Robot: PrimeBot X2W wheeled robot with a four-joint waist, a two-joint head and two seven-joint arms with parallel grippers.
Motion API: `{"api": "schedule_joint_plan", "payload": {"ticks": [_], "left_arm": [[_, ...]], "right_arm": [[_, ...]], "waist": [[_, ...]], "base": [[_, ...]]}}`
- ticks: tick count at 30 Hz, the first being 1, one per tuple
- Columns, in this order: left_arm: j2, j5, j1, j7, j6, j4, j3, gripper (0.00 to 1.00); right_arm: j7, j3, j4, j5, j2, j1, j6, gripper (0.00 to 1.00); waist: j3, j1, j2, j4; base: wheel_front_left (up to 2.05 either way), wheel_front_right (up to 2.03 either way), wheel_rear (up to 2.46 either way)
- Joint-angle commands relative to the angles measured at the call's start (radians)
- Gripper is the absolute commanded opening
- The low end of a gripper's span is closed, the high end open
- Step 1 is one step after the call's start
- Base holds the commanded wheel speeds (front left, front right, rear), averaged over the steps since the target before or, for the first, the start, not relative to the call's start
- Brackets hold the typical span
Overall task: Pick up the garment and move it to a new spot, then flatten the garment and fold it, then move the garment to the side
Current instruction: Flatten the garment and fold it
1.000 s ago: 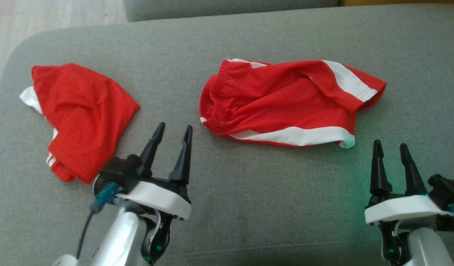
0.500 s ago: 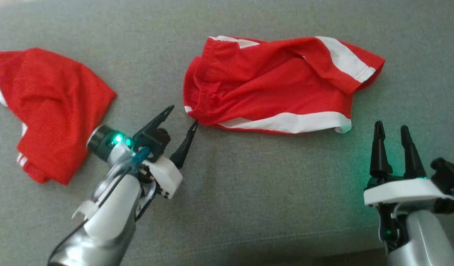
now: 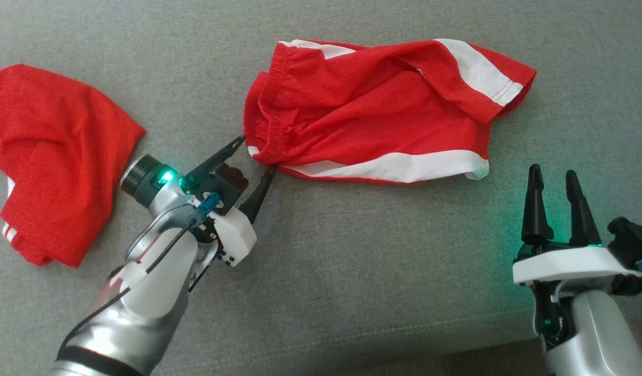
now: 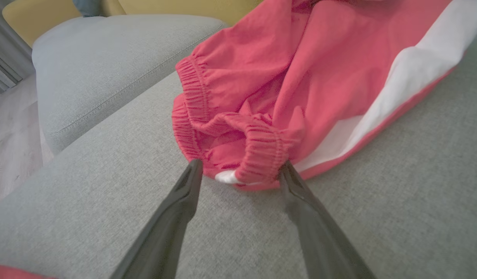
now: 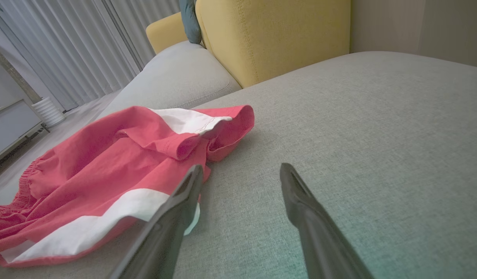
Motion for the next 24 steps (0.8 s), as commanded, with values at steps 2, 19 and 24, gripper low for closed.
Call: {"api": "schedule_joint_plan", "payload": {"ticks": [2,19,24], "left_arm": [[0.023,-0.003,-0.048,-0.012,0.007,-0.038,0.021,1.0],[0.01,-0.109,-0.032,-0.012,-0.002,-0.083,0.064,0.0],[-0.007,-0.158,-0.009,-0.012,0.0,-0.12,0.102,0.0]], "right_arm": [[-0.015,0.025,-0.023,0.002,-0.006,-0.033,0.004,1.0],[-0.019,0.043,0.009,-0.032,-0.006,-0.039,0.004,1.0],[-0.003,0.077,0.043,-0.038,-0.006,-0.049,0.004,1.0]], "waist": [[0.0,-0.0001,0.0,-0.002],[0.0,-0.0001,0.0,0.001],[-0.008,-0.0001,0.0,0.015]], "base": [[0.0,0.0,0.0],[0.0,0.0,0.0],[0.0,0.0,0.0]]}}
